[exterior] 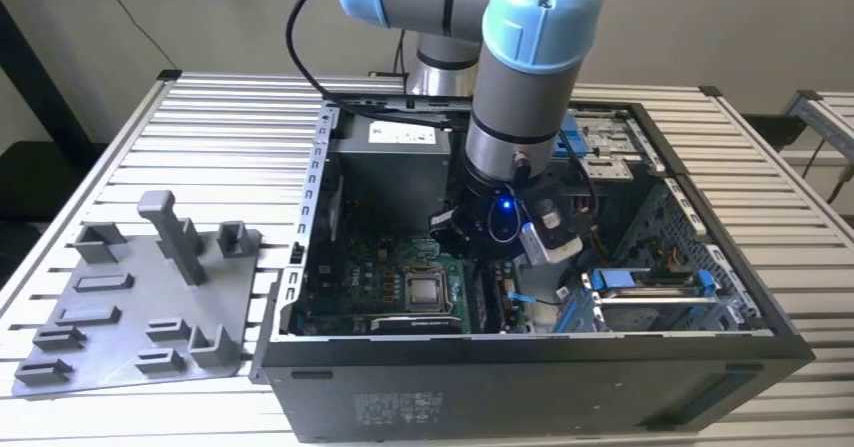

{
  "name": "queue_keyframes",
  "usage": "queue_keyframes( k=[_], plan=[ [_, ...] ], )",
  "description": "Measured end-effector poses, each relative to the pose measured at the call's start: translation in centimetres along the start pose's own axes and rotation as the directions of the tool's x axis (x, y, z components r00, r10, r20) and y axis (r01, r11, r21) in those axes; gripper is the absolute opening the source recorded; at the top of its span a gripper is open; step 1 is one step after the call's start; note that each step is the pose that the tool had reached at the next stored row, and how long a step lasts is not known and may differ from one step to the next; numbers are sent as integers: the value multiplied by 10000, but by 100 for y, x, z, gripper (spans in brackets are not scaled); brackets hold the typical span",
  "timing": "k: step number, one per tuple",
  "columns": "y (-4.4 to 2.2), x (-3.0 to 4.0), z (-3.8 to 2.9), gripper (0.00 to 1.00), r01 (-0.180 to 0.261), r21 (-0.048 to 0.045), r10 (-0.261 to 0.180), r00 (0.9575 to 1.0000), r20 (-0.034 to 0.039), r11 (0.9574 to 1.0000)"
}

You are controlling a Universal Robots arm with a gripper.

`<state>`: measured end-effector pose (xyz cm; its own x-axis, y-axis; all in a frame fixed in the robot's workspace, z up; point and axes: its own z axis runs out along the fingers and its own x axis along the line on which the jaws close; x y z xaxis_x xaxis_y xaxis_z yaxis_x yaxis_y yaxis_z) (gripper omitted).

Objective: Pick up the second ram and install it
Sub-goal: 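Insert the second ram into the second slot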

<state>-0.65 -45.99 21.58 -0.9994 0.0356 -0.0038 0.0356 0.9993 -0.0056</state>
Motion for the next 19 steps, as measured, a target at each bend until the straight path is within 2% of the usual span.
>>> queue_keyframes(
  k=[5, 19],
  plan=[
    [0, 0, 4, 14, 50, 0, -50, 10000, 39, 10000],
    [0, 0, 24, 14, 168, -3, -168, 9998, 56, 9999]
  ],
)
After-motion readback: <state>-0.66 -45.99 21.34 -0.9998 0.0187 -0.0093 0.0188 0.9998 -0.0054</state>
